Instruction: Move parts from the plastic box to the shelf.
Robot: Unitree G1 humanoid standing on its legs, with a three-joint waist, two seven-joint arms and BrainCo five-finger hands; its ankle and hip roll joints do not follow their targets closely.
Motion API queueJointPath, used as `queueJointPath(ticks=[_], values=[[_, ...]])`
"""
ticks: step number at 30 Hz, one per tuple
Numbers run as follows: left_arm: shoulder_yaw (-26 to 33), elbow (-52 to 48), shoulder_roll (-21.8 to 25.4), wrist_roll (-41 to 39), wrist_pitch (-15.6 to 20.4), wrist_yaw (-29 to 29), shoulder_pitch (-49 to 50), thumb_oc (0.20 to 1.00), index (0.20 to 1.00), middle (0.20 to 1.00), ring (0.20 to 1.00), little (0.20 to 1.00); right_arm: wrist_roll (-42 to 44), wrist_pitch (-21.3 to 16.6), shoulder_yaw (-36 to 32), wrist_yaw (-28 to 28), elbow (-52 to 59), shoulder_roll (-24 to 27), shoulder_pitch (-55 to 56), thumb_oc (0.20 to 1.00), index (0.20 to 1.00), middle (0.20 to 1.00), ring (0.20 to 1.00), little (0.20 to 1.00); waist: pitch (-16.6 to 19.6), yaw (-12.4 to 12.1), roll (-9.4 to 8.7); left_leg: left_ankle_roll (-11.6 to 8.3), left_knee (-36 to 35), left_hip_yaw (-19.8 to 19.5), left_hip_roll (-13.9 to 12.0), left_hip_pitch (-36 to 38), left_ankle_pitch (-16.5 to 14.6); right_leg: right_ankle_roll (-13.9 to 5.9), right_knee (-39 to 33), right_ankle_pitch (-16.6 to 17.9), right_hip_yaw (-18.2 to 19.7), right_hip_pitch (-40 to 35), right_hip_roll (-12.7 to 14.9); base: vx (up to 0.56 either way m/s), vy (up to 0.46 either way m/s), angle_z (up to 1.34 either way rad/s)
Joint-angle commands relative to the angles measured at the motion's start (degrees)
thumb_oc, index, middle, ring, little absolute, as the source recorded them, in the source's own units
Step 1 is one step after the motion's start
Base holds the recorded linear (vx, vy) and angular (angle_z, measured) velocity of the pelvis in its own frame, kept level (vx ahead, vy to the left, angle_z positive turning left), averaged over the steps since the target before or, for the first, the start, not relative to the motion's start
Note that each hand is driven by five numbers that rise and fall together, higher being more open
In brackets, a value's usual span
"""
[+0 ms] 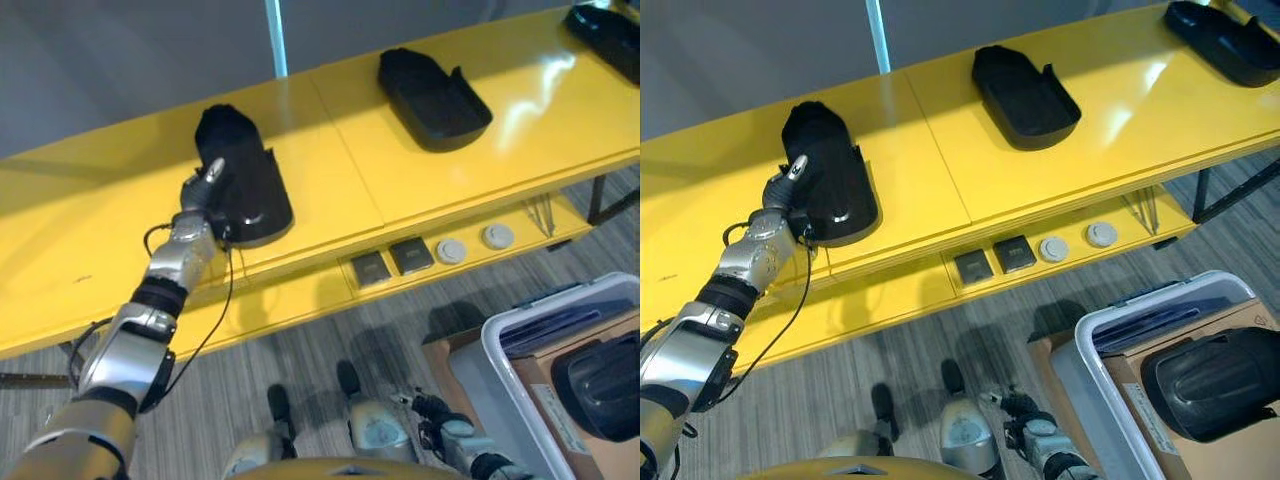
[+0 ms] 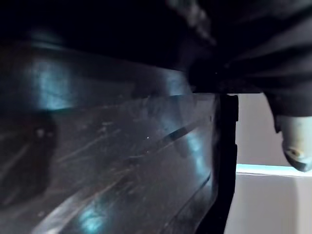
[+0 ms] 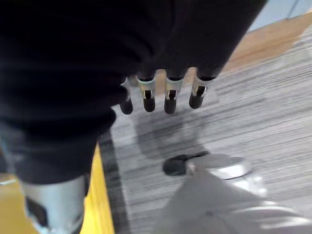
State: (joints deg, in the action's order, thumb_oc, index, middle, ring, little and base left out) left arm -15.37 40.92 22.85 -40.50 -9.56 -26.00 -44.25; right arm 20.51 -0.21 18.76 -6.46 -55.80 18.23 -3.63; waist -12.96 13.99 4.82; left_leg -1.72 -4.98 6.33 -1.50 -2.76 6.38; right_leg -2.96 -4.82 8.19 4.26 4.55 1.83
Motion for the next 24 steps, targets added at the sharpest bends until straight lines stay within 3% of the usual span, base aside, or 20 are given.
queueJointPath(ticks=[1,7,12,17,21,24], values=[[1.49,6.16,-1.02,-2.51,0.54,0.14,1.17,1.0,1.0,1.0,1.0,1.0,-0.55,-1.04,-0.38,-2.08,-0.66,-0.57,0.99,1.0,1.0,1.0,1.0,1.0,0.64,0.96,-0.44,-2.35,-0.02,1.63,-3.21,1.74,-1.53,-2.59,0.12,-1.18,-0.04,-0.44,3.22,0.08,0.01,-0.02],[1.46,8.46,1.16,4.91,-0.94,1.31,-0.37,1.0,1.0,1.0,1.0,1.0,-1.84,-2.41,0.19,-0.6,-3.07,-2.18,3.82,1.0,1.0,1.0,1.0,1.0,5.43,1.12,-0.23,-2.29,-0.02,3.65,-3.54,4.73,-2.36,-2.89,-0.18,-1.84,-0.28,-3.55,3.1,0.09,-0.039,-0.01],[0.95,12.59,4.07,6.28,-3.62,3.6,-3.55,1.0,1.0,1.0,1.0,1.0,-2.4,-2.97,0.65,0.3,-5.24,-2.39,4.37,1.0,1.0,1.0,1.0,1.0,7.28,1.63,-0.16,-2.22,-0.02,4.68,-3.75,6.11,-2.84,-2.98,-0.18,-2.21,-0.1,-4.73,2.84,0.04,-0.024,-0.07],[-1.45,18.5,8.28,10.4,-5.76,9.93,-6.98,1.0,1.0,1.0,1.0,1.0,-3.21,-3.12,0.21,1.15,-7.99,-1.92,5.01,1.0,1.0,1.0,1.0,1.0,9.0,2.4,-0.04,-2.01,-0.02,5.7,-3.73,7.05,-3.49,-3.22,-0.18,-2.57,0.25,-5.53,2.51,0.01,-0.003,-0.05],[-2.22,21.93,9.83,11.52,-3.93,12.52,-7.83,1.0,1.0,1.0,1.0,1.0,-3.03,-3.17,-0.68,1.53,-9.86,-1.83,5.38,1.0,1.0,1.0,1.0,1.0,9.63,2.64,-0.16,-1.83,-0.02,6.06,-3.63,7.43,-3.75,-3.37,-0.18,-2.62,0.34,-5.86,2.47,0.01,0.0,-0.03],[-2.17,22.21,11.57,9.92,3.44,13.43,-9.64,1.0,1.0,1.0,1.0,1.0,-4.34,-3.19,-1.13,2.35,-11.04,-1.56,6.03,1.0,1.0,1.0,1.0,1.0,10.07,2.68,-0.38,-1.78,-0.02,6.23,-3.46,7.45,-4.12,-3.63,-0.18,-2.73,0.22,-5.89,2.56,0.0,0.0,0.0]])
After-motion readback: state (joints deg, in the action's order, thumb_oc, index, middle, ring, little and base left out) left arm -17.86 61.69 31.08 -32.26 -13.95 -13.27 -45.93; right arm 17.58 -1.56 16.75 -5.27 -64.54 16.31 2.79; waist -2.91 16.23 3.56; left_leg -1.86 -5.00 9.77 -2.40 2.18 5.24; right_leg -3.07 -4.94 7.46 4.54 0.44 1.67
